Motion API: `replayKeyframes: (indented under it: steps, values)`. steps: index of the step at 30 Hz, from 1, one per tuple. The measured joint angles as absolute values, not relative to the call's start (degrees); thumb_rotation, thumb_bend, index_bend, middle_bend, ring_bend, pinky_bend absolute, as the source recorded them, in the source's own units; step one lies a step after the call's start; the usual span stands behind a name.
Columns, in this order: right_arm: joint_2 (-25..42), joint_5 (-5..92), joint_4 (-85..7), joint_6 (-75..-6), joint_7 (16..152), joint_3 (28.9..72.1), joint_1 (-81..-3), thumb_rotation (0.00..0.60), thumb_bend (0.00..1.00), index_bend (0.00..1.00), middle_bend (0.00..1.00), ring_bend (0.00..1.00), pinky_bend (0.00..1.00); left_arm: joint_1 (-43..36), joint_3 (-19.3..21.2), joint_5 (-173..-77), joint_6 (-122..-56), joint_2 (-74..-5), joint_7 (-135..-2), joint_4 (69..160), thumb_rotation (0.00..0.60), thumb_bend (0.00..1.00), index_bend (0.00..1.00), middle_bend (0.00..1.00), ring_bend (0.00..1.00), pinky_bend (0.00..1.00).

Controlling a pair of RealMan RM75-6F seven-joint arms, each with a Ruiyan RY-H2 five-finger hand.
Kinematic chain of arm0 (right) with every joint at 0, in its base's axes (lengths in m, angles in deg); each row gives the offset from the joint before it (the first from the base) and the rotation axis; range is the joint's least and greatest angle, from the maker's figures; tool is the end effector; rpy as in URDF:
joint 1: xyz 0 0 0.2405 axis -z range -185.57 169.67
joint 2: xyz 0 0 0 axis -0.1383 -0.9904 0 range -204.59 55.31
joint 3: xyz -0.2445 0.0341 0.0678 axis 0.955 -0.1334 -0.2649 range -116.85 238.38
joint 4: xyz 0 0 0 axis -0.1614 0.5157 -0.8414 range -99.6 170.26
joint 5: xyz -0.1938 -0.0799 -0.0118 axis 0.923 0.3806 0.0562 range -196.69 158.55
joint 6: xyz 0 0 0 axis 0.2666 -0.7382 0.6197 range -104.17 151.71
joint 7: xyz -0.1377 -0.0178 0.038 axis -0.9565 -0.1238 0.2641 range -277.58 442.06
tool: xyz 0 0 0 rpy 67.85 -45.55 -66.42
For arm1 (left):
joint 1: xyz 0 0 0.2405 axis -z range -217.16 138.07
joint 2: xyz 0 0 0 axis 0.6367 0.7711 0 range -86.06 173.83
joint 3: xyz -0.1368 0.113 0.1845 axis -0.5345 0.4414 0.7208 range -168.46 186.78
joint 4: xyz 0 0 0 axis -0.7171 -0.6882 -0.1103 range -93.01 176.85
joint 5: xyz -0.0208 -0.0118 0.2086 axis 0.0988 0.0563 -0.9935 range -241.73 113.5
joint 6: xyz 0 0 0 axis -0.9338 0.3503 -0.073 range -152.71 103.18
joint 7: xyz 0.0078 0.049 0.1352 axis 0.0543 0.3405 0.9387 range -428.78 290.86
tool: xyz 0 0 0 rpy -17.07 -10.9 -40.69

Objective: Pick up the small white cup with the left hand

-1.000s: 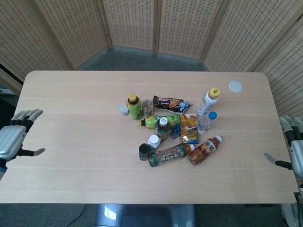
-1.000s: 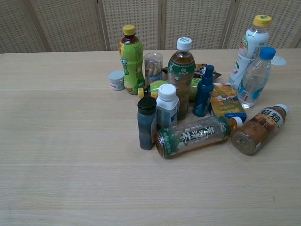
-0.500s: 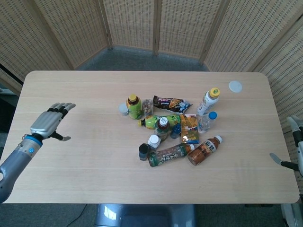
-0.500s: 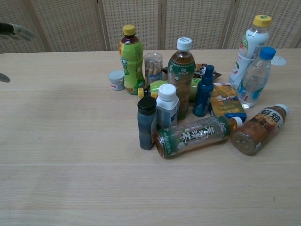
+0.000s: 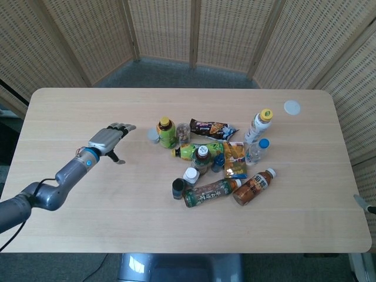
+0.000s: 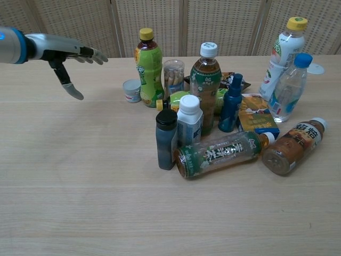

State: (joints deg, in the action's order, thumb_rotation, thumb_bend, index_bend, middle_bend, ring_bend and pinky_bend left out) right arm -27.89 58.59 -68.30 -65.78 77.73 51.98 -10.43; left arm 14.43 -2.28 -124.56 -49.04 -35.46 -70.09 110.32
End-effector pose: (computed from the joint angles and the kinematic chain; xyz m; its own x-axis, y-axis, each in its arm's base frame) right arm -0.2935 -0.1843 0.2651 0.5467 0.1502 0.8238 -0.8362 0.1505 0.5274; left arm -0.1778 0.4337 0.0309 0.4446 0.5068 0.7386 0.8952 -0.2789 -0.3475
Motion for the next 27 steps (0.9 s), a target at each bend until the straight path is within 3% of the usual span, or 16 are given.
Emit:
replayKeyframes:
  steps: [18, 27]
  values:
    - [-29.16, 55.88, -68.48, -69.06, 77.63, 52.2, -6.73, 0.513, 0.01, 0.0, 0.0, 0.0, 0.0, 25.63, -3.16, -124.08, -39.79, -55.01, -72.46, 83.5, 0.6, 0.17, 0.0, 0.0, 0.0, 0.0]
    - [-29.72, 55.41, -68.53, -70.22, 78.68, 51.98, -5.54, 0.516, 0.01, 0.0, 0.0, 0.0, 0.0, 28.86, -4.24, -127.41, -35.72, -60.41, -75.87, 75.95, 0.6, 0.17, 0.0, 0.0, 0.0, 0.0]
